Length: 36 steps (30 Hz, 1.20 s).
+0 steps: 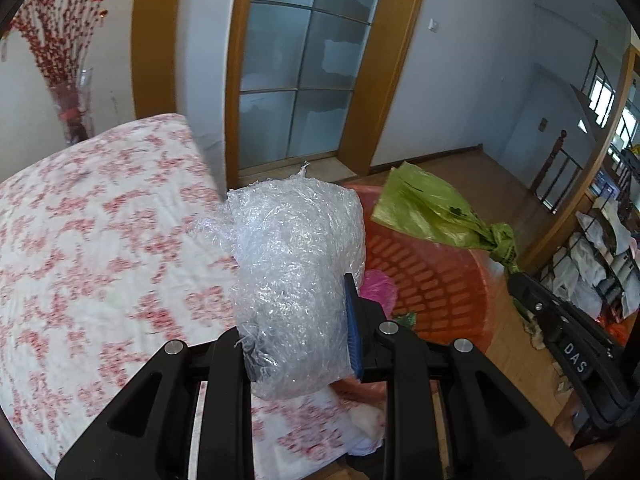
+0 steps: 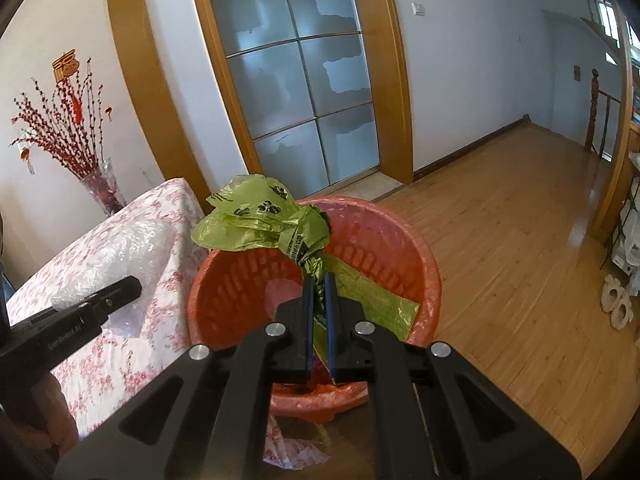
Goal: Collect trash
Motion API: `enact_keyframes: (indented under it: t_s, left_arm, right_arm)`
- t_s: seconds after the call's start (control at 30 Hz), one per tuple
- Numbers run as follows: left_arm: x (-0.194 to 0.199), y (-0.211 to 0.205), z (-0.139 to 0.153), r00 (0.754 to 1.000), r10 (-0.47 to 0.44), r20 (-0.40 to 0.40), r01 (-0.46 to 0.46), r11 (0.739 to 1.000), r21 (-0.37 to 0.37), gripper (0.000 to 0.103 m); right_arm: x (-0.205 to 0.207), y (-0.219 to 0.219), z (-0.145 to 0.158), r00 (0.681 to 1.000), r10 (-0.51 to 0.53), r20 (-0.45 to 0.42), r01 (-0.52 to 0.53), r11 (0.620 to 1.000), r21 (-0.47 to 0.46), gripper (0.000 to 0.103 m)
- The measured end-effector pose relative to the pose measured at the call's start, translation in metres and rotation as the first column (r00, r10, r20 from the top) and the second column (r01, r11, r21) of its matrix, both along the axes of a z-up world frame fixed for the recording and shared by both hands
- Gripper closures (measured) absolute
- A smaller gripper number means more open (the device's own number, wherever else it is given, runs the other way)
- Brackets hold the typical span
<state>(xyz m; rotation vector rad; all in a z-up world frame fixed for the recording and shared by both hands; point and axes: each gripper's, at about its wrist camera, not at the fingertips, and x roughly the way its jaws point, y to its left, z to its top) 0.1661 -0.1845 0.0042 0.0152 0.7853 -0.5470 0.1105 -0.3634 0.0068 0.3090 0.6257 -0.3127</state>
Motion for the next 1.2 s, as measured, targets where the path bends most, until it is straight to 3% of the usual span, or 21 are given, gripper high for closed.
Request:
enact_keyframes:
  t_s: [0.37,0.43,0.57,0.8,0.97,1.07,1.2]
  left_arm:
    - [0.013,-0.036,-0.01,0.997,-0.063,-0.036,0.063,0.998,-0.019,0.078]
    - [0.015,-0.038,-0.014,0.997,-0.064,-0.048,0.064,0.998,-0.016,0.069]
    - [0.018,-0.038,-0.021,0.996,-0.06,-0.073,0.059,0.998,-0.011,0.065]
    - [0.012,-0.019,-0.021,0.997,-0.026,-0.071,0.026,1.0,0.009,0.058]
    - [-0.003,0.011,-0.01,0.999,0.013,-0.031,-0.013,1.0,0.012,0.055]
    - [-0.014,0.035,-0.004,0.999,0.048,-0.004,-0.048,0.999,0.012,0.048]
    - [-0.035,0.067,0.004,0.995,0.097,0.037,-0.098,0.995,0.011,0.043]
  right_arm:
    - [0.022,-0.023,-0.012,1.0,-0.03,-0.003,0.03,0.998,0.056,0.092]
    - [0.022,-0.026,-0.013,1.0,-0.028,0.002,0.028,0.998,0.063,0.092]
    - [0.023,-0.028,-0.016,1.0,-0.031,-0.004,0.031,0.997,0.064,0.091]
    - [0.012,-0.025,-0.013,0.999,-0.043,-0.002,0.043,0.998,0.046,0.073]
    - [-0.007,-0.016,-0.002,0.999,-0.031,0.024,0.031,0.999,0.027,0.059]
    - [-0.018,-0.006,0.005,0.999,-0.018,0.037,0.017,1.0,0.02,0.051]
    - [-0.038,0.016,0.014,0.998,0.014,0.058,-0.014,1.0,-0.004,0.033]
